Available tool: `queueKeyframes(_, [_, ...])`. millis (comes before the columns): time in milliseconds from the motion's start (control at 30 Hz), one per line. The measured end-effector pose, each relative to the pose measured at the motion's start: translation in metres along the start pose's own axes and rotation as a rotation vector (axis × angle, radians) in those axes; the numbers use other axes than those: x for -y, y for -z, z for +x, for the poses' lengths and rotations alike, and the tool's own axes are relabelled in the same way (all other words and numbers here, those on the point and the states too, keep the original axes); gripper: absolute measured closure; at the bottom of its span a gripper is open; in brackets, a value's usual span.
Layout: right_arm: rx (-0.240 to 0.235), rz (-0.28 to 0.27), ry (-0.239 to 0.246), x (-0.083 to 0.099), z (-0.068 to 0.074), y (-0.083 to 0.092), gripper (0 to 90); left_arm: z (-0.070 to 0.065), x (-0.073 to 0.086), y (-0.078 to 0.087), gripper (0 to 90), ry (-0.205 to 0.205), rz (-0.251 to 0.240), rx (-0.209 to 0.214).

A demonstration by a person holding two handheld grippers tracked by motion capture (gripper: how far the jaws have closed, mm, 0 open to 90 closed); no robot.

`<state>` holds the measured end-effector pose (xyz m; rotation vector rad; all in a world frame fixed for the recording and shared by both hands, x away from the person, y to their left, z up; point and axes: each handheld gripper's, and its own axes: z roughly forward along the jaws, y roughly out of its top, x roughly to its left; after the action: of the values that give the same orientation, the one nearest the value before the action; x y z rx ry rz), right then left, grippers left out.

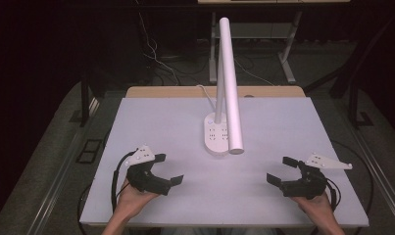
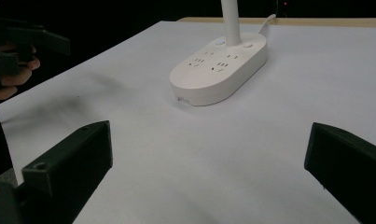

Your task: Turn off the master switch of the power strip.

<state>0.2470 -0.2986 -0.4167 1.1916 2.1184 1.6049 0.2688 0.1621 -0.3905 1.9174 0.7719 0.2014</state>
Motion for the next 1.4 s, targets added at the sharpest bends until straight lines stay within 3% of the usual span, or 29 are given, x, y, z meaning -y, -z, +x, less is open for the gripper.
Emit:
queueKeyframes(367, [0.007, 0.0, 0.004, 0.0, 0.0, 0.0, 0.2, 0.011, -0.022, -0.001, 0.0, 0.006, 0.012, -0.001])
queueKeyframes(1400, [0.01, -0.002, 0.014, 0.0, 0.002, 0.001, 0.2, 0.031, -0.071, -0.028, 0.0, -0.055, 0.1, 0.004])
